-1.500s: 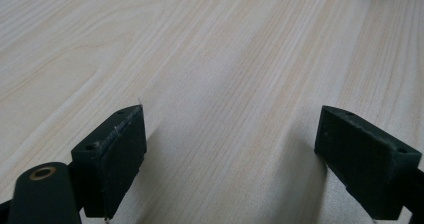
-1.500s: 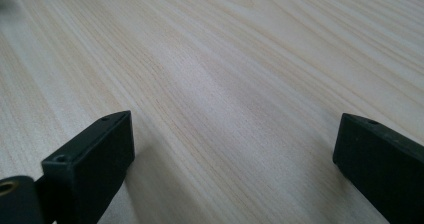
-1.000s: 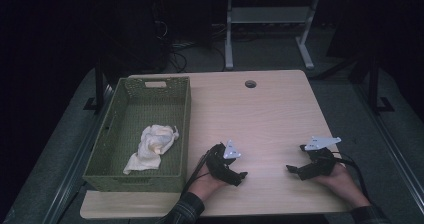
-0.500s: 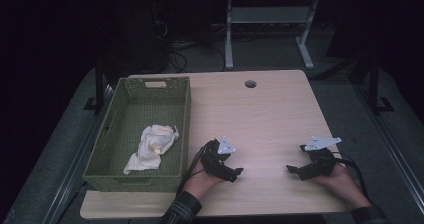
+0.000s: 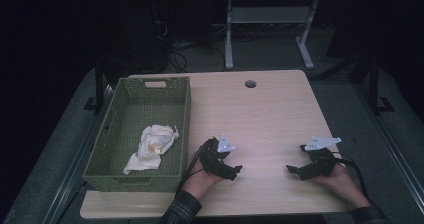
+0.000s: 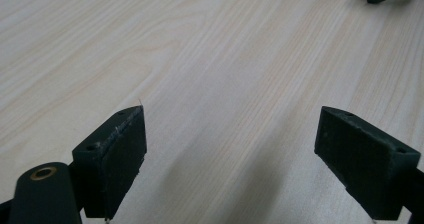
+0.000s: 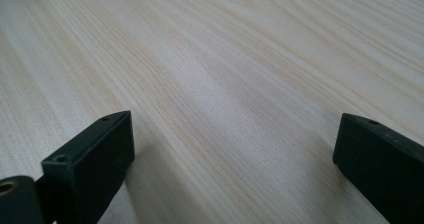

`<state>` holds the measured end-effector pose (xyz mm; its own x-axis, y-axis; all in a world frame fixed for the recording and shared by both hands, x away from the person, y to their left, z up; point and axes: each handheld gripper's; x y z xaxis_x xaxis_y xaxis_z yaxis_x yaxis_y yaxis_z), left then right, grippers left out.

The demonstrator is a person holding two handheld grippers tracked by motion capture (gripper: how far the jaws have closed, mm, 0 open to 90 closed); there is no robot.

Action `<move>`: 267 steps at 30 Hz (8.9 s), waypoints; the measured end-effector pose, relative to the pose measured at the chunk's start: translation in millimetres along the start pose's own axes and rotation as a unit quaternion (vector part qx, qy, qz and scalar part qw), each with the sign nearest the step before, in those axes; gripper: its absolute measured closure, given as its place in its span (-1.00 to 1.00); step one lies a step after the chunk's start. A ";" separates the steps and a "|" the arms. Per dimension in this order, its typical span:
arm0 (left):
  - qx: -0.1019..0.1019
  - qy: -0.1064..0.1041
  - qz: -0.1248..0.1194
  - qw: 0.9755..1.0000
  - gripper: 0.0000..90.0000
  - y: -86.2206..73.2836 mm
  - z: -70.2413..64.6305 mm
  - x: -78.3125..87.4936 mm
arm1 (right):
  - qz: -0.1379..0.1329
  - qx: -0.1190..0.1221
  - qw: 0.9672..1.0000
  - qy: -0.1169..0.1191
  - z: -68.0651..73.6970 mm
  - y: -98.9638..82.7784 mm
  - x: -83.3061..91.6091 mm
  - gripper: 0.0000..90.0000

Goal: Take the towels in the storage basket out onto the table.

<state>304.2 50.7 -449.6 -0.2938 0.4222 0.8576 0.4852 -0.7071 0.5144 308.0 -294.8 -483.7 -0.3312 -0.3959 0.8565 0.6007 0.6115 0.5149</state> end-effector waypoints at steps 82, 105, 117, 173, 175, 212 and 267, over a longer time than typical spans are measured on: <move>0.002 -0.012 -0.032 0.999 -0.70 39.3 41.9 85.6 | 0.000 0.000 1.000 0.000 0.0 0.0 0.0 -0.94; 0.025 0.028 -0.036 0.999 -0.70 19.3 66.4 116.2 | 0.000 0.000 1.000 0.000 0.0 0.0 0.0 -0.94; 0.043 0.049 -0.028 0.997 -0.70 3.5 80.7 127.5 | 0.000 0.000 1.000 0.000 0.0 0.0 0.0 -0.94; 0.188 0.096 0.141 0.967 -0.72 -101.6 170.4 96.0 | 0.000 0.000 1.000 0.000 0.1 0.0 0.0 -0.94; 0.187 0.098 0.153 0.965 -0.72 -102.2 170.8 93.3 | 0.000 0.000 1.000 0.000 0.1 0.0 0.0 -0.94; 0.185 0.074 0.162 0.966 0.35 -93.8 168.2 94.8 | 0.000 0.000 1.000 0.000 0.0 0.1 0.0 -0.94; 0.139 0.003 -0.151 0.979 0.47 -58.4 134.0 191.5 | 0.000 0.001 1.000 0.000 -0.1 0.1 -0.1 -0.94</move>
<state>330.0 248.9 -315.0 -0.4616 0.5844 0.6674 0.5813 -0.3690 0.7252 308.2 -294.8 -483.7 -0.3314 -0.3964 0.8562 0.5998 0.6120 0.5155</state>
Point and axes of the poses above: each handheld gripper's, and its own axes: x roughly backward along the jaws, y roughly out of its top, z roughly to its left, and after that the axes turned 14 degrees about z, right-handed
